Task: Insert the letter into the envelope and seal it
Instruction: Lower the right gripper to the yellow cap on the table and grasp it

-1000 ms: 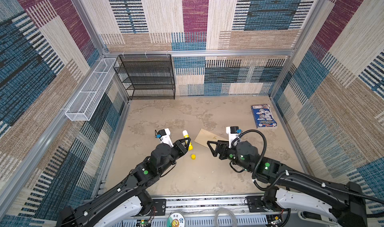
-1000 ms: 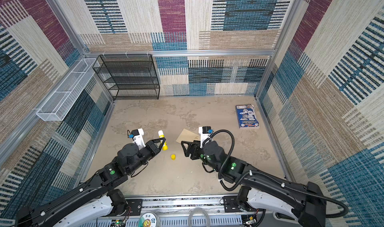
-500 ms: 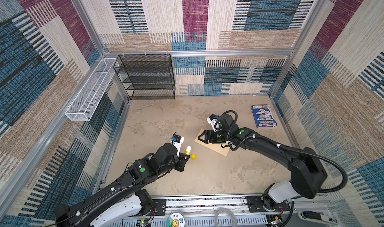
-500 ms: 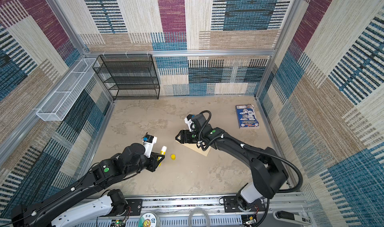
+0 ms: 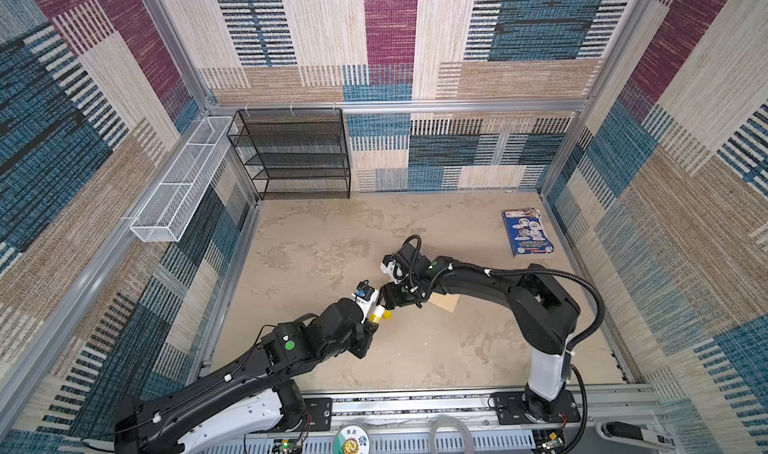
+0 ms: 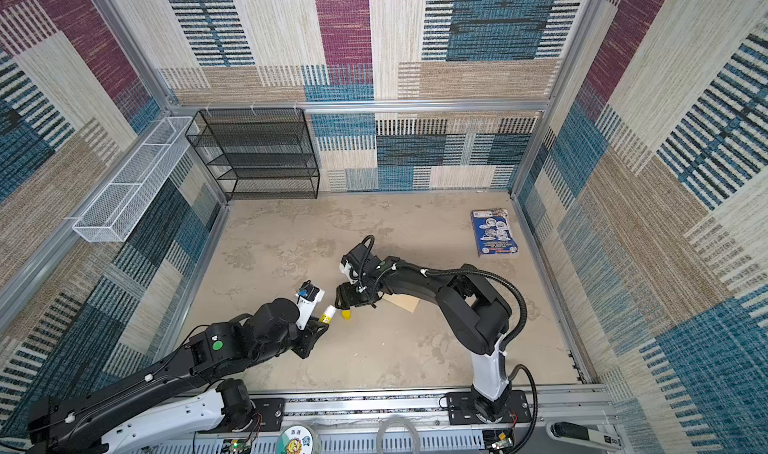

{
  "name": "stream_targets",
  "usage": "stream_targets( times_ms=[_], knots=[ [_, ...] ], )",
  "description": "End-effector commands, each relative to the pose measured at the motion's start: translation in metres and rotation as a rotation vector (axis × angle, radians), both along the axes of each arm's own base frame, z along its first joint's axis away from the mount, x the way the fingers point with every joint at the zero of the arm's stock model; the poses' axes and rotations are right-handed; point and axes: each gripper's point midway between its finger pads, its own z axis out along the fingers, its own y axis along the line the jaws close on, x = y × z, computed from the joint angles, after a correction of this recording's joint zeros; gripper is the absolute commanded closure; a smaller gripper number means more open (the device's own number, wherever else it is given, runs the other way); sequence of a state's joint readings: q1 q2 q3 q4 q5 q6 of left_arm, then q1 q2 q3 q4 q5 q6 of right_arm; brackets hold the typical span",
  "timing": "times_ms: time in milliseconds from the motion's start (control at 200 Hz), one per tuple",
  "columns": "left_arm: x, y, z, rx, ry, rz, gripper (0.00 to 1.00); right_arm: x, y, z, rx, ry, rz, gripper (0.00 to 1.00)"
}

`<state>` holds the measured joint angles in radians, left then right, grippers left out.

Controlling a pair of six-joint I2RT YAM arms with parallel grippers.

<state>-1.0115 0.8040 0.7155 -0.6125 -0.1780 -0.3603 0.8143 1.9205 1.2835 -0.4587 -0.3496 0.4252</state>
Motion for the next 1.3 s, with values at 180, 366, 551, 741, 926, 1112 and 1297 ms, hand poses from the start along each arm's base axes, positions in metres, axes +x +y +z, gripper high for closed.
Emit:
stream_targets(
  times_ms=[180, 366, 551, 741, 926, 1112, 1297],
  knots=[
    [0.002, 0.017, -0.007, 0.032, -0.037, 0.056, 1.0, -0.001, -0.004, -0.019, -0.149, -0.052, 0.018, 0.43],
    [0.0, 0.022, 0.001, -0.013, -0.051, 0.069, 1.0, -0.005, -0.006, -0.019, -0.195, -0.074, 0.015, 0.46],
    [0.0, 0.025, -0.001, -0.018, -0.051, 0.086, 1.0, -0.01, -0.004, -0.02, -0.241, -0.096, 0.027, 0.47],
    [0.0, 0.028, -0.002, -0.015, -0.055, 0.098, 1.0, -0.012, -0.005, -0.024, -0.273, -0.101, 0.028, 0.53],
    [0.001, 0.03, -0.003, -0.01, -0.055, 0.107, 1.0, -0.01, -0.01, -0.023, -0.3, -0.116, 0.012, 0.6],
    [0.001, 0.03, -0.002, -0.009, -0.056, 0.11, 1.0, -0.011, -0.009, -0.022, -0.296, -0.112, 0.014, 0.66],
    [0.001, 0.029, -0.006, 0.007, -0.051, 0.105, 1.0, -0.009, -0.009, -0.01, -0.278, -0.133, 0.006, 0.71]
  ],
)
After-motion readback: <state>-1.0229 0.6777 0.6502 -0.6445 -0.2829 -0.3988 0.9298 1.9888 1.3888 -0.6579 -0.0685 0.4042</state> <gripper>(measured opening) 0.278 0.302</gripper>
